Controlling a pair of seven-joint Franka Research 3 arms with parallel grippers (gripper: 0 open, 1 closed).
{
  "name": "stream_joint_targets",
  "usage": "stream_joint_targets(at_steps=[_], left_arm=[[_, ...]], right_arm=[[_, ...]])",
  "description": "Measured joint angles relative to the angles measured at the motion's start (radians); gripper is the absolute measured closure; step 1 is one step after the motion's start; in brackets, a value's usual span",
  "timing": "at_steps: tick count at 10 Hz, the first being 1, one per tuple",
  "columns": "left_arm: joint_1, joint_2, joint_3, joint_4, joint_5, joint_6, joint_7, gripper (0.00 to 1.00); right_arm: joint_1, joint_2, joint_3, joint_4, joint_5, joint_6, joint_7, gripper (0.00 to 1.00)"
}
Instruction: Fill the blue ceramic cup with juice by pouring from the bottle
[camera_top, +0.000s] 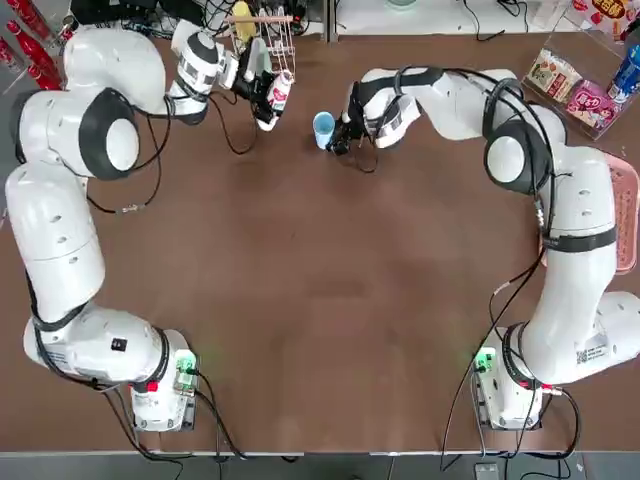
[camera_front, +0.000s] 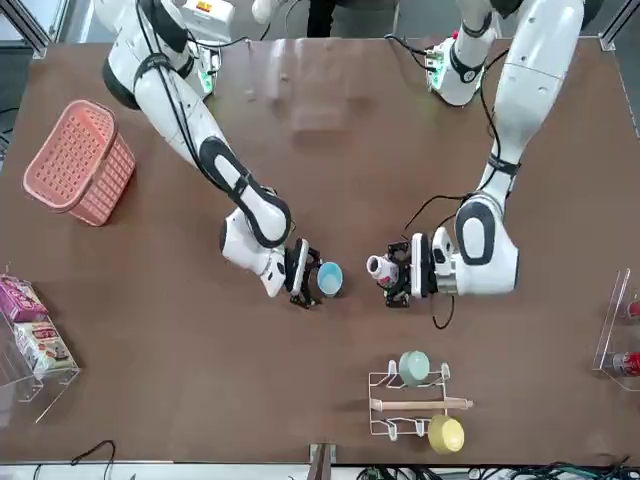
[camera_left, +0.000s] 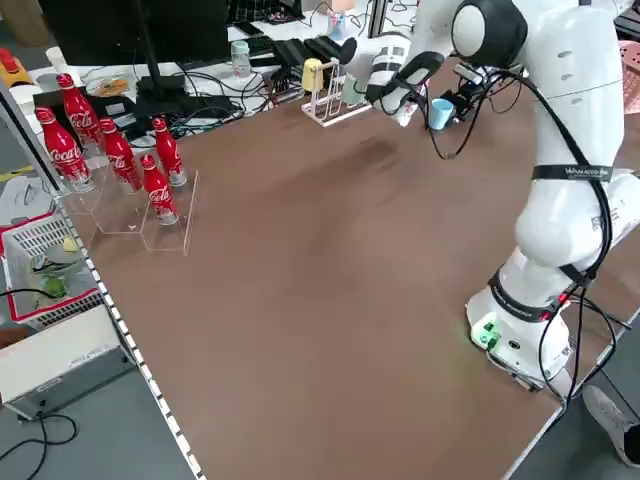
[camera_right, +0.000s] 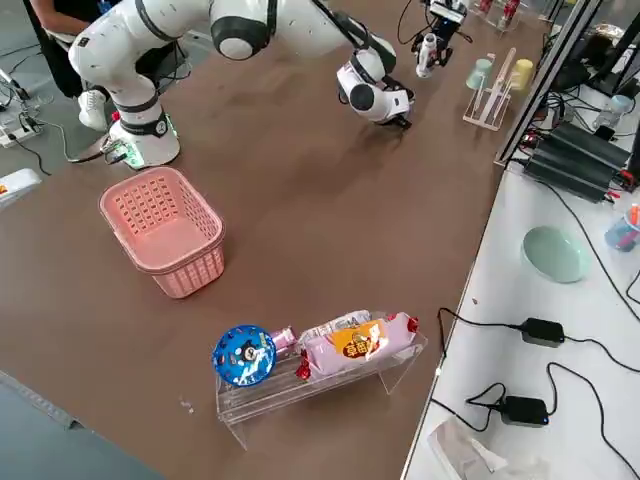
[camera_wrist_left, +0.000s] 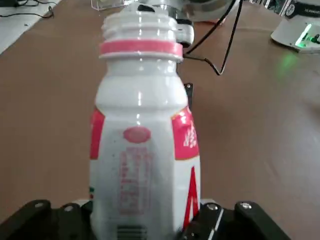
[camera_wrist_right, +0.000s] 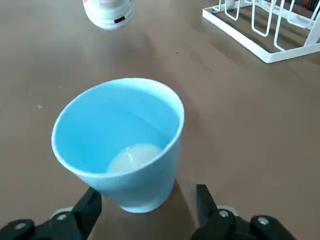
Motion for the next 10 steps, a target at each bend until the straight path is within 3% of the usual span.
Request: stream_joint_targets(at_steps=[4,8,10], left_arm=[[-0.075,-0.002,0.02,0.01,0.07,0.1,-0.123,0.59],[-0.191,0.001,0.109,0.028,0.114,0.15,-0.241,0.59],[-0.269,0.012,0.199,0.052,0.116,0.163,-0.285,0.59]], right_arm=[[0.0,0.002,0.0,0.003,0.0,0.0,0.0,0.31],[0.0,0.002,0.0,0.004,0.0,0.0,-0.001,0.33],[0.0,0.003,0.0,0.004,0.001,0.001,-0.001,0.33]])
